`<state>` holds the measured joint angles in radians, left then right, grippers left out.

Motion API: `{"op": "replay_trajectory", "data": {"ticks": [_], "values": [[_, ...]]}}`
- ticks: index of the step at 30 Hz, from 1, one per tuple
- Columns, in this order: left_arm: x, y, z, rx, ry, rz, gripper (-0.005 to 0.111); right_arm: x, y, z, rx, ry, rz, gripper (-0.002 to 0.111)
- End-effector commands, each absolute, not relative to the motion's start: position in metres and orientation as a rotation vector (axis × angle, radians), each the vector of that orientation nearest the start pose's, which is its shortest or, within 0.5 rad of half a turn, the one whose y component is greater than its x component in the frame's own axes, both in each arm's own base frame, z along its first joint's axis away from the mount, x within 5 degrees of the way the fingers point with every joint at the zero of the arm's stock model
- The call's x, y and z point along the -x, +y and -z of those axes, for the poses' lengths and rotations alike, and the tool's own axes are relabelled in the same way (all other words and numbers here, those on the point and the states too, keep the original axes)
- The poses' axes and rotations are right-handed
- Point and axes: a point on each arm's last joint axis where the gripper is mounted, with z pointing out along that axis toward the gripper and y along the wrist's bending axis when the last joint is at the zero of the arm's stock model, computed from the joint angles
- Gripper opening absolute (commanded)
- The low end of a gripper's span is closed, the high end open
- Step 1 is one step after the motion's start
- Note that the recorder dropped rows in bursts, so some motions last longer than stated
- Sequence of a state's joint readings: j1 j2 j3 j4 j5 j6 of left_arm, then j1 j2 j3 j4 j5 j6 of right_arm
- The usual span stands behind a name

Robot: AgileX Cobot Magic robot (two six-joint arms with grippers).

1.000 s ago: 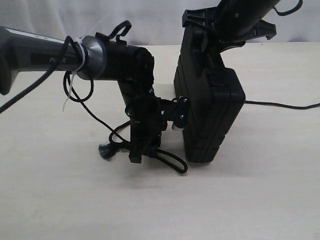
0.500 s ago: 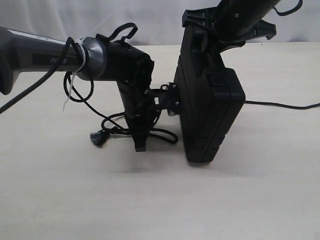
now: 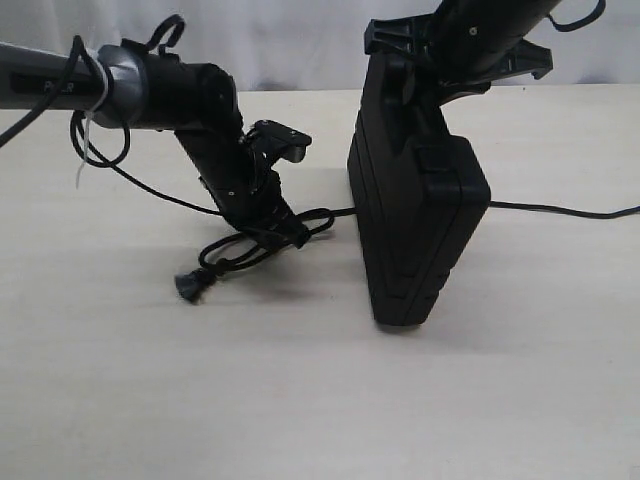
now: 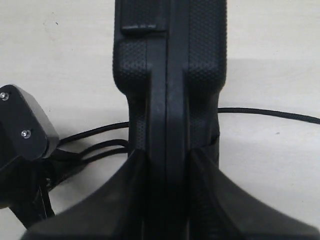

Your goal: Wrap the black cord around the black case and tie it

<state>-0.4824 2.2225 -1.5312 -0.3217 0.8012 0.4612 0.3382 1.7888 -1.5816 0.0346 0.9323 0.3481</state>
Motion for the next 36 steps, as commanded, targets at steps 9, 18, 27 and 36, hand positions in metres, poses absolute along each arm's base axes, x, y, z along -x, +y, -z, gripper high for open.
{"op": "replay_trajectory", "data": {"ticks": [9,18,27,36], "values": [[-0.39,-0.204,-0.126,-0.826,2.76,0.851,0.057,-0.37,0.135,-0.304,-0.04,2.656,-0.296,0.004],[-0.372,-0.194,-0.149,-1.521,2.518,0.76,0.059,-0.37,0.135,-0.304,-0.04,2.656,-0.296,0.004],[-0.36,-0.187,-0.133,-1.947,2.391,0.42,0.059,-0.37,0.135,-0.304,-0.04,2.656,-0.296,0.004],[-0.359,-0.181,-0.101,-2.015,2.222,0.18,0.059,-0.37,0.135,-0.304,-0.04,2.656,-0.296,0.004]]}}
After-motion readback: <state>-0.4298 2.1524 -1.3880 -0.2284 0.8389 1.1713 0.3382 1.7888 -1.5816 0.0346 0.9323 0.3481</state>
